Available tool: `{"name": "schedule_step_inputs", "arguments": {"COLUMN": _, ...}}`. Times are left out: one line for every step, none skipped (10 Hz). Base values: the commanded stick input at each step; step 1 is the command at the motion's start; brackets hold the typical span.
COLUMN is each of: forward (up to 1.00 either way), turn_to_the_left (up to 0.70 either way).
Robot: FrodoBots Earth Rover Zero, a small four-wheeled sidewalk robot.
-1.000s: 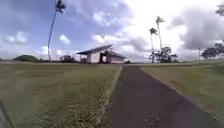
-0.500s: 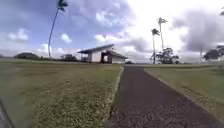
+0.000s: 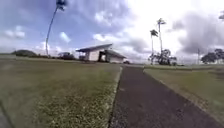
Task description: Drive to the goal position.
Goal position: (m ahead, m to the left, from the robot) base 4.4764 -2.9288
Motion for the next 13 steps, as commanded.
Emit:
{"name": "schedule_step_inputs", "arguments": {"forward": 0.85, "turn_to_the_left": -0.28}}
{"name": "schedule_step_inputs", "arguments": {"forward": 0.85, "turn_to_the_left": -0.33}}
{"name": "schedule_step_inputs", "arguments": {"forward": 0.85, "turn_to_the_left": -0.34}}
{"name": "schedule_step_inputs", "arguments": {"forward": 0.85, "turn_to_the_left": -0.34}}
{"name": "schedule_step_inputs", "arguments": {"forward": 0.85, "turn_to_the_left": -0.34}}
{"name": "schedule_step_inputs", "arguments": {"forward": 0.85, "turn_to_the_left": -0.34}}
{"name": "schedule_step_inputs", "arguments": {"forward": 0.85, "turn_to_the_left": -0.34}}
{"name": "schedule_step_inputs", "arguments": {"forward": 0.85, "turn_to_the_left": -0.34}}
{"name": "schedule_step_inputs", "arguments": {"forward": 0.85, "turn_to_the_left": -0.34}}
{"name": "schedule_step_inputs", "arguments": {"forward": 0.85, "turn_to_the_left": -0.34}}
{"name": "schedule_step_inputs", "arguments": {"forward": 0.85, "turn_to_the_left": -0.34}}
{"name": "schedule_step_inputs", "arguments": {"forward": 0.85, "turn_to_the_left": -0.34}}
{"name": "schedule_step_inputs", "arguments": {"forward": 0.85, "turn_to_the_left": -0.34}}
